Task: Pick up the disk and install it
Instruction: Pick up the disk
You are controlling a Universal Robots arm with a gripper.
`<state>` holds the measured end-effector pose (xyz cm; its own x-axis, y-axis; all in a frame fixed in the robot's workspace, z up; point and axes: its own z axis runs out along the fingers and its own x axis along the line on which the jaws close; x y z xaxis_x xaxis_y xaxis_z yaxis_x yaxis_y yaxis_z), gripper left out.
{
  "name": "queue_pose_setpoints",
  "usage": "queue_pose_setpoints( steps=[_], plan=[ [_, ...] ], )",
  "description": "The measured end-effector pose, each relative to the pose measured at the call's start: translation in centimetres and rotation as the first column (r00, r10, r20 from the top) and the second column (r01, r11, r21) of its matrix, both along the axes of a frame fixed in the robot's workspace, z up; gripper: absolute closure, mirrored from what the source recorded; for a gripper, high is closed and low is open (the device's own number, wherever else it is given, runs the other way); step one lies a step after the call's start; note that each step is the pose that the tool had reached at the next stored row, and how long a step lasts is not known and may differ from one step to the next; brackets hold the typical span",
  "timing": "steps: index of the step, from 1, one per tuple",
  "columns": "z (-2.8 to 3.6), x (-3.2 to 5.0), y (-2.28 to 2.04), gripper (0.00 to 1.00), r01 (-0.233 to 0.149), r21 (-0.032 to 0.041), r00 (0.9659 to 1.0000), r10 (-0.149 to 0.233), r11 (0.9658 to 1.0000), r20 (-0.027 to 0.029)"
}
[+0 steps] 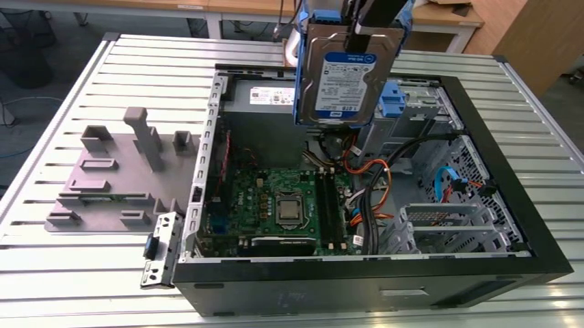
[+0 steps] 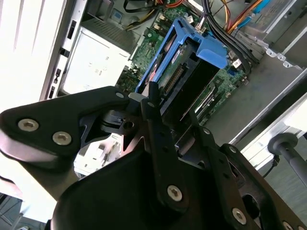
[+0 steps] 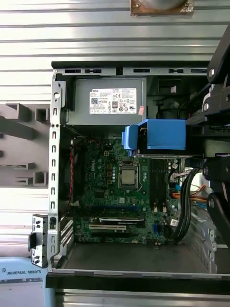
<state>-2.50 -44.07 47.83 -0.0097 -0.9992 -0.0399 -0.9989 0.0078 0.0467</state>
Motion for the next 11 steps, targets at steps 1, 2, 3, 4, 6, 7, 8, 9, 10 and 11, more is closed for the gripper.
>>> queue_pose_setpoints(
  steps=[1,2,3,4,6,7,8,9,10,11],
  plan=[
    [-0.01,0.00,-0.16,0.65,0.000,0.0000,1.0000,0.000,1.0000,0.0000],
    [-0.02,0.00,-0.35,0.65,0.000,0.0000,1.0000,0.000,1.0000,0.0000],
    [-0.03,0.00,-0.53,0.65,0.000,-0.0001,1.0000,0.000,1.0000,0.0000],
    [-0.04,0.00,-0.71,0.65,0.000,-0.0001,1.0000,0.000,1.0000,0.0000],
    [-0.06,0.00,-1.10,0.65,0.000,-0.0001,1.0000,0.000,1.0000,0.0000],
    [-0.07,0.00,-1.28,0.65,0.000,-0.0001,1.0000,0.000,1.0000,-0.0001],
    [-0.09,0.00,-1.46,0.65,0.000,-0.0001,1.0000,0.000,1.0000,0.0000],
    [-0.10,0.00,-1.66,0.65,0.000,0.0001,1.0000,0.000,1.0000,0.0000],
    [-0.10,0.00,-1.85,0.65,0.000,-0.0001,1.0000,0.000,1.0000,0.0000],
    [-0.11,0.00,-2.04,0.65,0.000,-0.0001,1.0000,0.000,1.0000,0.0000]
  ],
)
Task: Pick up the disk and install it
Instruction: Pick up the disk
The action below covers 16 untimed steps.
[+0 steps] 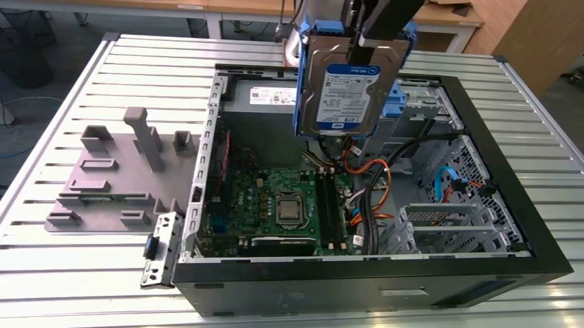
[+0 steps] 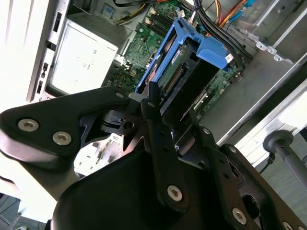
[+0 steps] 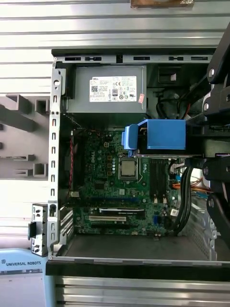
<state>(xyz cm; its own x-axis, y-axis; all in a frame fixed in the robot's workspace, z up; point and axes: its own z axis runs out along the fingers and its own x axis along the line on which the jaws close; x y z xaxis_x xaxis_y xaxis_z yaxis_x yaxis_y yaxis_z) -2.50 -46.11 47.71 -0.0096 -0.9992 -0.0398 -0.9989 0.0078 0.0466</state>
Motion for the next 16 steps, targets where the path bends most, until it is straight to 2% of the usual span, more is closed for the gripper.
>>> queue_pose_setpoints(
  steps=[7,16],
  plan=[
    [-0.07,0.00,-1.33,0.65,0.000,0.0000,1.0000,0.000,1.0000,0.0000],
    [-0.12,0.00,-2.59,0.65,0.000,0.0000,1.0000,0.000,1.0000,-0.0001]
  ],
)
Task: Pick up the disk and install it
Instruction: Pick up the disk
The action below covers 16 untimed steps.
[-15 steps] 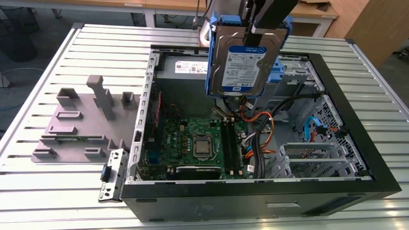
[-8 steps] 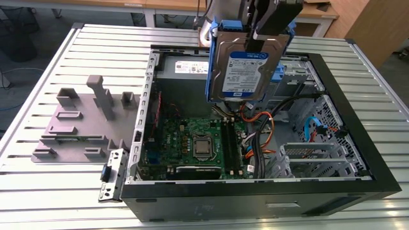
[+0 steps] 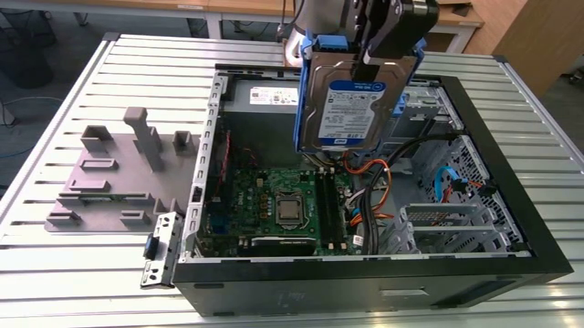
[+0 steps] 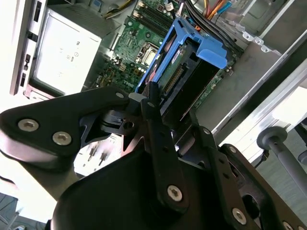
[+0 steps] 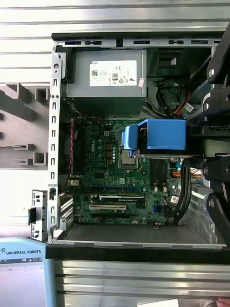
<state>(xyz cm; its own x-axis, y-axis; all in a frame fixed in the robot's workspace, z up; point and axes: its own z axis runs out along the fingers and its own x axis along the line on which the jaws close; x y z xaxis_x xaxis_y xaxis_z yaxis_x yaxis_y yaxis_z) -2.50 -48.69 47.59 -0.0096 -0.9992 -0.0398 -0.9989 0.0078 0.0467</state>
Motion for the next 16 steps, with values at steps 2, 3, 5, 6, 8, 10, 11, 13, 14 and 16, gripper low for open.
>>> queue_pose_setpoints(
  steps=[2,3,5,6,8,10,11,13,14,16],
  plan=[
    [-0.01,0.00,-0.28,0.65,0.000,0.0001,1.0000,0.000,1.0000,0.0000],
    [-0.02,0.00,-0.38,0.65,0.000,0.0001,1.0000,0.000,1.0000,0.0000],
    [-0.02,-0.01,-0.45,0.65,0.000,0.0000,1.0000,0.000,1.0000,0.0000],
    [-0.02,0.00,-0.53,0.65,0.000,0.0000,1.0000,0.000,1.0000,0.0000],
    [-0.02,0.00,-0.61,0.65,0.000,0.0000,1.0000,0.000,1.0000,0.0000],
    [-0.02,0.00,-0.61,0.65,0.000,0.0000,1.0000,0.000,1.0000,0.0000],
    [-0.02,0.00,-0.61,0.65,0.000,0.0000,1.0000,0.000,1.0000,0.0000],
    [-0.02,0.00,-0.62,0.65,0.000,0.0001,1.0000,0.000,1.0000,0.0000],
    [-0.02,0.00,-0.63,0.65,0.000,0.0000,1.0000,0.000,1.0000,0.0000],
    [-0.02,0.00,-0.71,0.65,0.000,0.0000,1.0000,0.000,1.0000,0.0000]
  ],
)
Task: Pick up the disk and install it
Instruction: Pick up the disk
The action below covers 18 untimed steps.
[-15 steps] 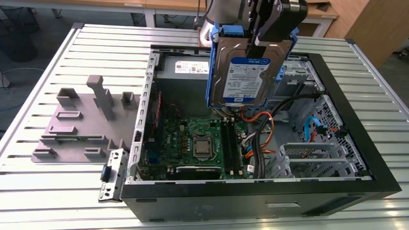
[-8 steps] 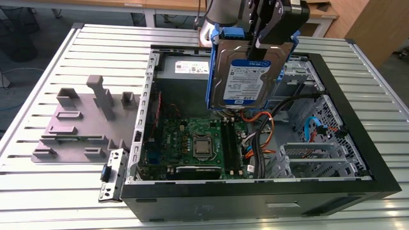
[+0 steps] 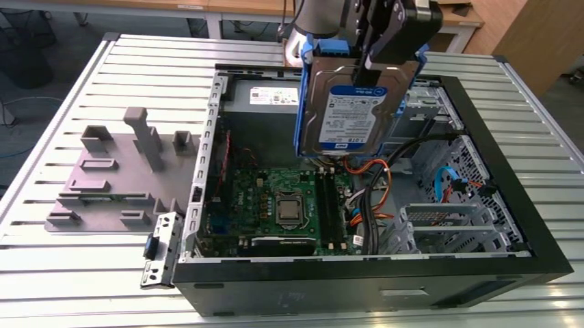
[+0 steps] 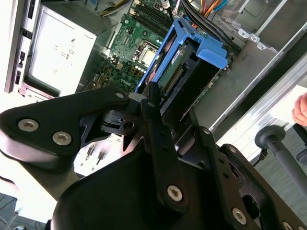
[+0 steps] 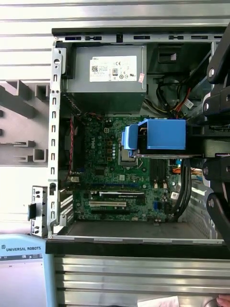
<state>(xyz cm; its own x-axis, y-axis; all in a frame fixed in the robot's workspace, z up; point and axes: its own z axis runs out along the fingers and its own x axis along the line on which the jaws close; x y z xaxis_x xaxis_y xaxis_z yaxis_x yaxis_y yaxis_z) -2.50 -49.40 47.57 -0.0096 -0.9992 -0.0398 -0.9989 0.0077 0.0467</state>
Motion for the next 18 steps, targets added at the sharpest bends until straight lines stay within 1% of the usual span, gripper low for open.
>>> queue_pose_setpoints(
  steps=[2,4,13,18],
  plan=[
    [0.00,0.01,-0.15,0.65,0.000,-0.0001,1.0000,0.000,1.0000,0.0000],
    [-0.01,0.00,-0.41,0.65,0.000,0.0000,1.0000,0.000,1.0000,0.0000],
    [-0.08,0.00,-2.02,0.65,0.000,0.0000,1.0000,0.000,1.0000,0.0000],
    [-0.10,0.00,-2.69,0.65,0.000,-0.0001,1.0000,0.000,1.0000,0.0000]
  ],
)
